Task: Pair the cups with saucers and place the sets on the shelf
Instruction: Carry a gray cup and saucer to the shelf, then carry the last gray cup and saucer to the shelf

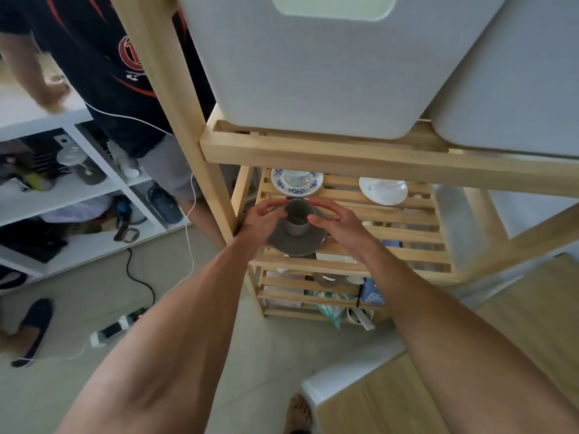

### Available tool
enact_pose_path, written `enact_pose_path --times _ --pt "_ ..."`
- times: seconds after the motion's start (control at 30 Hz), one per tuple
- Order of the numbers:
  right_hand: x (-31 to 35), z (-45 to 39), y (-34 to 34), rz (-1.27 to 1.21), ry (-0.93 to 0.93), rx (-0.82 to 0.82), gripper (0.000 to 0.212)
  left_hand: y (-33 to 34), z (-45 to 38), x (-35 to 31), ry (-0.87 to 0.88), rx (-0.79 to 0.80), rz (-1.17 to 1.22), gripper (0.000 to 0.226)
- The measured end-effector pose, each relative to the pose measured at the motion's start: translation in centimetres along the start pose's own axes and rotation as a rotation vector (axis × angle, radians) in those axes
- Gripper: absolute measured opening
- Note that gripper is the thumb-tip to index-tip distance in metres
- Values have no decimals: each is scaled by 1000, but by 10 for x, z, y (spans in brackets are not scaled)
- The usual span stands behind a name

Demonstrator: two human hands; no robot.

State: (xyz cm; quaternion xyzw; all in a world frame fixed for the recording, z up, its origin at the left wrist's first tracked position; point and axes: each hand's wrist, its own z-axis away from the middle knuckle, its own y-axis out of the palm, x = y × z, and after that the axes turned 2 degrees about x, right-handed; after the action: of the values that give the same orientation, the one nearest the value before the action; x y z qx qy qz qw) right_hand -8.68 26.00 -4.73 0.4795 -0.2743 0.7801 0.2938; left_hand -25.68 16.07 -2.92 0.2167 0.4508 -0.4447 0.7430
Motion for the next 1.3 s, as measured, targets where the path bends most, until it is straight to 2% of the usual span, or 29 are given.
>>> enact_pose_path --times 0.23,0.47,0.73,0.93,1.07,1.3 --pt "3 -5 9 36 -5 4 36 7 -4 2 -14 -123 8 27" --pt "2 -4 11 52 -13 -7 42 8 -1 3 3 -136 8 31" --pt "10 30 2 95 -23 -101 49 3 22 0 111 -118 -31 40" --pt "15 102 -11 152 20 -180 43 5 74 -2 316 -106 -292 40" --pt "18 179 -32 166 19 -254 32 27 122 -2 384 24 -369 40" --pt "-12 337 -89 171 80 -555 28 115 213 17 444 348 -418 33"
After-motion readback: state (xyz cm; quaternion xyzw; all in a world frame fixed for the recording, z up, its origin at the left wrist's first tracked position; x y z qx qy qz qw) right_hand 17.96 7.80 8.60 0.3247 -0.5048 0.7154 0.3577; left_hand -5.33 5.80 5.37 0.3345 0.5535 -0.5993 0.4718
